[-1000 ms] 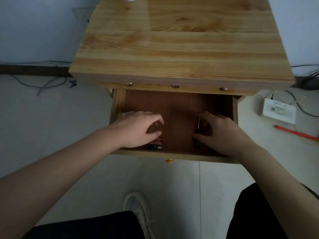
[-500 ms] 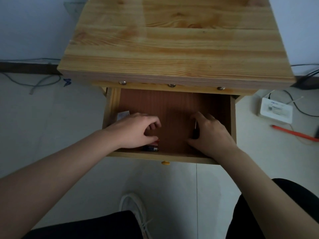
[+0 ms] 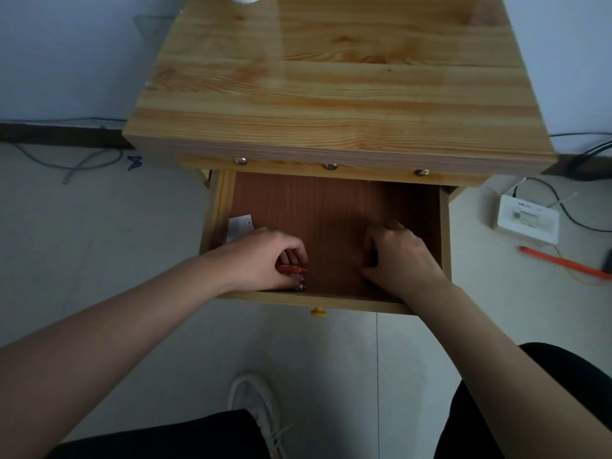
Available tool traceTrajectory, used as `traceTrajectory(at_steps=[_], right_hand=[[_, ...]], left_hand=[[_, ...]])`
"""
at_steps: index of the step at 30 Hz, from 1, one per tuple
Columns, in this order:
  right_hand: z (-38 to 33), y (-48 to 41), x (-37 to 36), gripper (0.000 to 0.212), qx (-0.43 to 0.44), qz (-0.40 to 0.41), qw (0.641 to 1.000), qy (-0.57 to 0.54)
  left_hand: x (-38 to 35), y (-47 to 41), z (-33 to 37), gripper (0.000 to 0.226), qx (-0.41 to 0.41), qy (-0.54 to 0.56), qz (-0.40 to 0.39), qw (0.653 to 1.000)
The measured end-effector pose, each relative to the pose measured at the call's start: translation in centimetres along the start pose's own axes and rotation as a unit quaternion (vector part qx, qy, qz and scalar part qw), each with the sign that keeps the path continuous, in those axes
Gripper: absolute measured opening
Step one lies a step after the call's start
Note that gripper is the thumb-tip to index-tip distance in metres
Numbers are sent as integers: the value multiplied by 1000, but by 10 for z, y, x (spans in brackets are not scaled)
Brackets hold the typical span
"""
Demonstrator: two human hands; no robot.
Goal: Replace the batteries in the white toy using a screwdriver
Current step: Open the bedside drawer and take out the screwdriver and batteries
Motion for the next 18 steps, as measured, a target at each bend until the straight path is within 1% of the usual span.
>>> traceTrajectory(at_steps=[5,10,14,18], right_hand=[[4,-1,-3,24,-12,-7,1000,-21],[5,0,-4,24,1,-12,999,-37],[5,2,-3,30,13,12,998,-56],[4,5,2,36,18,44,995,-84]], left_hand=[[-1,-3,0,35,2,-8,2,1000],[-7,-7,-4,37,14,5,-8,1000],[-11,-9,-6,36,22,-1,-16,1000],[-14,-9,-9,27,27,13,-29,999]])
Point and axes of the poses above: each hand's wrist, its own y-axis away from the middle knuckle, its own x-axis out of the back of the hand, z = x × y, the point moved 3 cm from there along -y, towards the middle knuckle, and after that the axes turned 15 degrees about -y, right-handed, at the moved point
